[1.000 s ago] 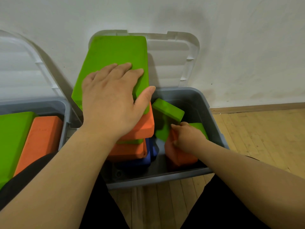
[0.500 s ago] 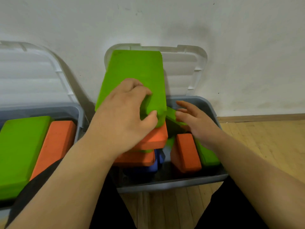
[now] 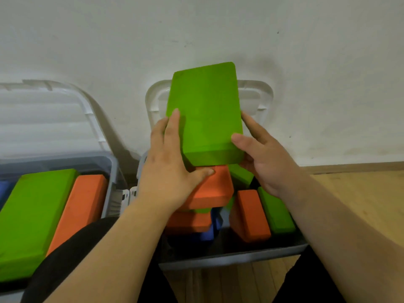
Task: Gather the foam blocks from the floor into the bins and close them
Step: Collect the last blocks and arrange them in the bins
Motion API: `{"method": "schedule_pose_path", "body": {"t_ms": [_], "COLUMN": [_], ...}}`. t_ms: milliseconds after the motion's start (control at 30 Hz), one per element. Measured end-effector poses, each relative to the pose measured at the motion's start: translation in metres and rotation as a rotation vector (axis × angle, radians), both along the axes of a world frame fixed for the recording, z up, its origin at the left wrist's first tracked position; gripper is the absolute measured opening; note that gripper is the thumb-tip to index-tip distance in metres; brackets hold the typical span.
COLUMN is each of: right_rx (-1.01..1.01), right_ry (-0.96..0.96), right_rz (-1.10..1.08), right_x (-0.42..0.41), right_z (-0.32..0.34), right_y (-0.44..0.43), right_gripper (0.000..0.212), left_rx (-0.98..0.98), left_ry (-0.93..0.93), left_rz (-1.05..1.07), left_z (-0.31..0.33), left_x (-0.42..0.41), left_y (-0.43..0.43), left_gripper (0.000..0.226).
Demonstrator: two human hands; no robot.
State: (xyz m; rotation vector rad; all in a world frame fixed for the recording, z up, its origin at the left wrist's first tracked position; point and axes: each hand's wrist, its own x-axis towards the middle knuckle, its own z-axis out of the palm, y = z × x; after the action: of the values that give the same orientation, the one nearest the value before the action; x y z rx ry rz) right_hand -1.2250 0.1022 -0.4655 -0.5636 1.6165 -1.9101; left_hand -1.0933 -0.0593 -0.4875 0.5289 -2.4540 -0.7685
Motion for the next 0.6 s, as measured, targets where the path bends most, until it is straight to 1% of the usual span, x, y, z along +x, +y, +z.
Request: {"method": "schedule_pose_path", "body": {"t_ms": [67,100,167,233,300,367,400,433,467,500,567,600], "right_rx": [-0.043,-0.056,-0.056,-0.032,-0.033,-0.002,0.094,0.248,0.420,0.572,0.811,0.889], "right_ry": [-0.026,-0.052,-0.071,-0.076,-0.096,-0.070,0.012,0.134,0.241,0.293,0.339,0.361], "right_rz": [-0.119,-0.177,-0.246,-0.235,-0.225,-0.301,-0.364,-0.393,-0.389,-0.341,-0.195,-0.155], "right_x": [-0.009,-0.016,-0.033,-0.039,-0.041,-0.044,-0.047,-0.051,-0.053,-0.053,-0.050,-0.048], "right_z": [0.003,0.002,-0.007,-0.015,-0.024,-0.035,-0.041,-0.047,-0.053,-0.058,-0.065,-0.066], "right_y": [0.008,0.014,0.031,0.045,0.058,0.074,0.083,0.092,0.099,0.104,0.105,0.103], "right_gripper": [0.060,0.056,0.054,0.059,0.060,0.057,0.059,0.066,0.073,0.078,0.073,0.071], "left_rx": [0.046,0.071,0.042,-0.005,-0.029,-0.084,-0.123,-0.160,-0.175,-0.171,-0.167,-0.183], "left_ry": [-0.050,-0.115,-0.302,-0.452,-0.542,-0.585,-0.561,-0.520,-0.484,-0.466,-0.476,-0.482], "left_rz": [-0.057,-0.083,-0.115,-0.110,-0.078,-0.071,-0.093,-0.136,-0.190,-0.238,-0.253,-0.232], "left_z": [-0.010,-0.014,-0.020,-0.017,-0.009,-0.005,-0.005,-0.005,-0.005,-0.005,-0.006,-0.006], "left_x": [-0.003,-0.004,-0.003,-0.001,0.001,0.003,0.003,0.003,0.002,0.001,-0.003,-0.005], "left_y": [0.001,-0.001,-0.008,-0.015,-0.018,-0.016,-0.014,-0.012,-0.011,-0.009,-0.004,-0.002], "left_gripper": [0.135,0.132,0.118,0.107,0.094,0.072,0.061,0.053,0.050,0.051,0.058,0.061]}}
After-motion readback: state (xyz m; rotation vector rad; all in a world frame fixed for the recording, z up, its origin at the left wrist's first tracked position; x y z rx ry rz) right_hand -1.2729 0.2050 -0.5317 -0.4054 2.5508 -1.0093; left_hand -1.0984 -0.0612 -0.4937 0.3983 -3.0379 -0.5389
